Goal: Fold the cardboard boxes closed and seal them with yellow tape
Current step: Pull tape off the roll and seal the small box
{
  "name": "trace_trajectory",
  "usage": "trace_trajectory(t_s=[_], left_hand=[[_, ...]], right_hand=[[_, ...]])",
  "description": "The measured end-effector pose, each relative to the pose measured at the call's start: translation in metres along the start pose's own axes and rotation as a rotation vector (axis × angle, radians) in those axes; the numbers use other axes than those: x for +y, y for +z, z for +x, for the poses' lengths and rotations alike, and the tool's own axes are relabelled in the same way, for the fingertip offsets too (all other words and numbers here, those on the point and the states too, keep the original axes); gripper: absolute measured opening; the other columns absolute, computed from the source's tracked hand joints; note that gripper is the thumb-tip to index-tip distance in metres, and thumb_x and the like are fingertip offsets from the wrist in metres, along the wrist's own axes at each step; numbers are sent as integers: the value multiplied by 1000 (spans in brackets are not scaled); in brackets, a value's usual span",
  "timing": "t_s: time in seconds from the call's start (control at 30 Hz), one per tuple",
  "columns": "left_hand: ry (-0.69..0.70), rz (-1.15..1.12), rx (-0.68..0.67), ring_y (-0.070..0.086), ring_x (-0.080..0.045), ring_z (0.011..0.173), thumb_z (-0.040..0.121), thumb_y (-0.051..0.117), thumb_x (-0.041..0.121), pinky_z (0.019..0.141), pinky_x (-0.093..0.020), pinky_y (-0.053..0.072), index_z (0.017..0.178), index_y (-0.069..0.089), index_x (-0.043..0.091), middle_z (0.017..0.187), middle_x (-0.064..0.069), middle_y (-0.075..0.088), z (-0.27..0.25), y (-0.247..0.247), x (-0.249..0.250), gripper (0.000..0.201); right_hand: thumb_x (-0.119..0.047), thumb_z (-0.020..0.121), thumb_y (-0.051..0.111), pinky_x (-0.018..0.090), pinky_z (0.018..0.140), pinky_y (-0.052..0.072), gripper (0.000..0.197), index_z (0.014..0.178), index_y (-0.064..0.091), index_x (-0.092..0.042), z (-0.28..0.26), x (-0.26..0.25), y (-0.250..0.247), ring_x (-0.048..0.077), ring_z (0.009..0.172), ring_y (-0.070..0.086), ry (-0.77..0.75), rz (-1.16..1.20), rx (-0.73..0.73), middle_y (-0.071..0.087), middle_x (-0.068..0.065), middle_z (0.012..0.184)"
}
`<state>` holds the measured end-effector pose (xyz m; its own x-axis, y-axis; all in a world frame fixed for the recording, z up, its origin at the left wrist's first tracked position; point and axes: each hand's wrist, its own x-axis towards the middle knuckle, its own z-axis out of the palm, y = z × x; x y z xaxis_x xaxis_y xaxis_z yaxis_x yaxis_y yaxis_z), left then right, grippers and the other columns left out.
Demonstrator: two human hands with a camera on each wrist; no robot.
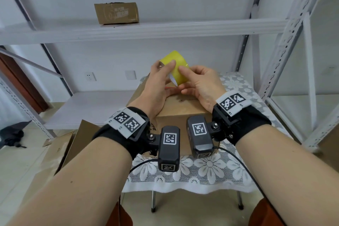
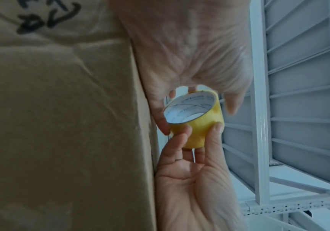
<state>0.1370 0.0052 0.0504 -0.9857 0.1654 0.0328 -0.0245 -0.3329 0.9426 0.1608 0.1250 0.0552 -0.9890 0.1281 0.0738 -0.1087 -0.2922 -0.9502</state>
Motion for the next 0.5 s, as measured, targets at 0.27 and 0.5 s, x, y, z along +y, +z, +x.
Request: trace_trajectory(t_s=[0.27, 0.5], left_hand=[[31, 24, 77, 64, -19, 70, 101, 45, 42, 59, -28, 50, 122, 47, 26, 116, -15, 60, 2, 2, 2, 27], [16, 75, -11, 62, -27, 86, 96, 56, 36, 61, -27, 48, 136, 42, 25, 117, -7, 62, 2, -1, -1, 44]], right_hand=[[-10, 83, 70, 18, 40, 46, 10, 81, 61, -9, 1, 2, -2, 11, 45, 55, -6, -18, -15, 62, 7, 70], [-15, 83, 72, 20, 40, 41, 16, 77, 57, -11, 3, 2, -2, 11, 45, 51, -32, -46, 33, 59, 6, 69]])
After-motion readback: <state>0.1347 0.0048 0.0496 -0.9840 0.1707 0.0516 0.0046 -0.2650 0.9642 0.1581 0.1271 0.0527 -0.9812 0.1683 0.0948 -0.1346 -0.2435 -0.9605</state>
